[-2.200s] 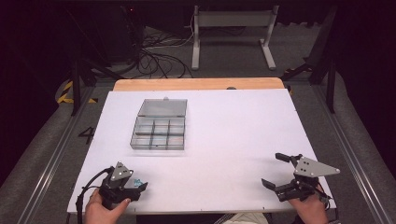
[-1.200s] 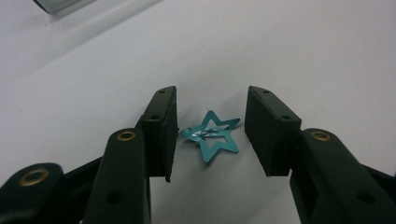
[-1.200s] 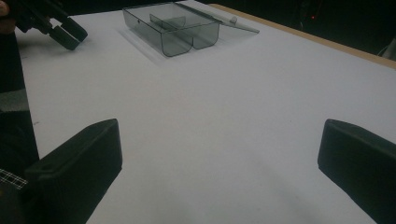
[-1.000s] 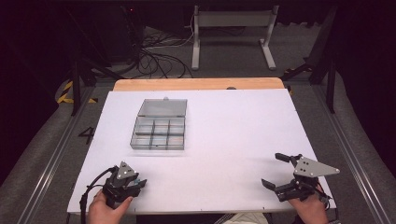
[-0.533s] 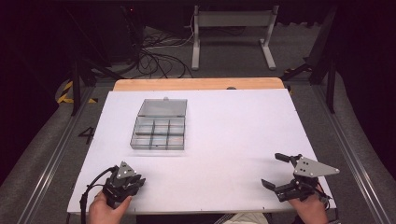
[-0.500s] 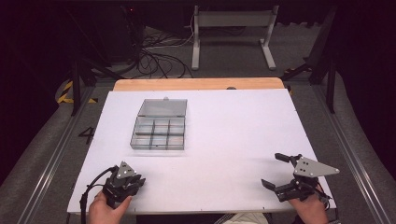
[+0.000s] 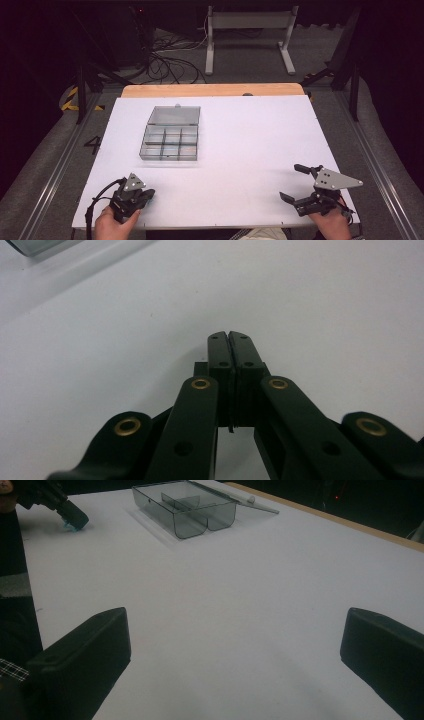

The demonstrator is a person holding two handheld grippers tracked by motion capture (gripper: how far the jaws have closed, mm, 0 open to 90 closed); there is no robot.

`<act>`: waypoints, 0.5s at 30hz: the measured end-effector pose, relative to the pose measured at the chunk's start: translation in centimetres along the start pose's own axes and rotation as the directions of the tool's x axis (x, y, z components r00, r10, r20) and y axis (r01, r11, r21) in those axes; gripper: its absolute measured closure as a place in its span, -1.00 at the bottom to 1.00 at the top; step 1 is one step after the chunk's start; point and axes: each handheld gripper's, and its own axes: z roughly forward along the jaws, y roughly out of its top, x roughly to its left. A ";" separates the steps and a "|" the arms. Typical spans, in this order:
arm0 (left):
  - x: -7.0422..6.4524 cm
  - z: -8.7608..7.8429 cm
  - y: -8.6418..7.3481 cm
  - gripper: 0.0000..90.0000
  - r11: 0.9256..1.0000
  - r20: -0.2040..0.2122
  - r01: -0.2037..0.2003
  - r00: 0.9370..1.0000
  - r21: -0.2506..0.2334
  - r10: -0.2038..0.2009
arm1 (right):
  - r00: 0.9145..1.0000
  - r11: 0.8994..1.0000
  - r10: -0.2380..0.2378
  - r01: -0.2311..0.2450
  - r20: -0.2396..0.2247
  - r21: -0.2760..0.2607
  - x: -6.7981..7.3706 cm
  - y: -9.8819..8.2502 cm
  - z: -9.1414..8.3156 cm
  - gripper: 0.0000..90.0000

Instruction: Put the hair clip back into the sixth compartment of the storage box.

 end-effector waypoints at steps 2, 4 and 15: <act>0.0 -0.1 0.0 0.99 1.000 0.003 -0.011 1.000 0.000 0.011 | 1.000 1.000 0.000 0.000 0.001 0.001 0.0 0.0 0.0 -0.99; -0.1 -0.1 0.1 0.99 1.000 0.007 -0.017 1.000 0.001 0.017 | 1.000 1.000 0.000 0.000 -0.001 0.000 0.0 0.0 0.0 -0.99; -0.5 -1.0 0.3 0.99 0.998 0.002 -0.029 1.000 -0.063 0.030 | 1.000 1.000 0.001 -0.001 -0.001 -0.001 0.0 0.0 0.0 -0.99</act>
